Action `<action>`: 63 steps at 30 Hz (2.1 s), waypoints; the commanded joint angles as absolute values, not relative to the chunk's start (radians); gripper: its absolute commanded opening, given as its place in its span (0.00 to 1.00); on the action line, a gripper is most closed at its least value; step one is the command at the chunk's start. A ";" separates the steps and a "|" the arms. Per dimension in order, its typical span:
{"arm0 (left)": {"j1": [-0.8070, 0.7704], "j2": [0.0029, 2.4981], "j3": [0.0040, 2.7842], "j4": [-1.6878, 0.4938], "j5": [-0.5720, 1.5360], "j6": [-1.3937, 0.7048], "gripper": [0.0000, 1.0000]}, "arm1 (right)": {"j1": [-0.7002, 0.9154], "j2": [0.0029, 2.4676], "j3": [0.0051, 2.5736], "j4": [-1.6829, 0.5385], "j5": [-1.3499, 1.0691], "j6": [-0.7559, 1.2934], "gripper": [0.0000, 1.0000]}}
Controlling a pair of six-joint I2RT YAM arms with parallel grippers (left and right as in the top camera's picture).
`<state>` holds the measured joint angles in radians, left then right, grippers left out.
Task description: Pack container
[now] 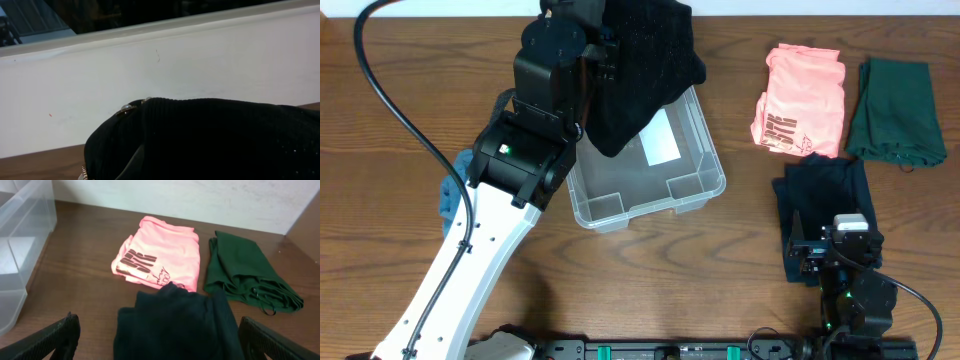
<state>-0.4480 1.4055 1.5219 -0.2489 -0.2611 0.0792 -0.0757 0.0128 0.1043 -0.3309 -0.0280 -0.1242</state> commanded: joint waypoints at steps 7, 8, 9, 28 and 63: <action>-0.450 1.386 1.555 -0.247 -0.270 0.075 0.06 | -0.083 0.011 0.102 -0.238 -0.360 0.193 0.99; -0.450 1.386 1.555 -0.250 -0.270 0.075 0.06 | -0.083 0.011 0.102 -0.213 -0.361 0.215 0.99; -0.450 1.386 1.555 -0.250 -0.270 0.075 0.06 | -0.083 0.011 0.103 -0.183 -0.366 0.227 0.99; -0.450 1.386 1.555 -0.249 -0.270 0.075 0.06 | -0.083 0.834 0.900 -0.331 -0.430 0.196 0.99; -0.456 1.451 1.555 -0.013 -0.270 0.226 0.06 | 0.456 1.480 1.040 0.115 -0.883 0.265 0.38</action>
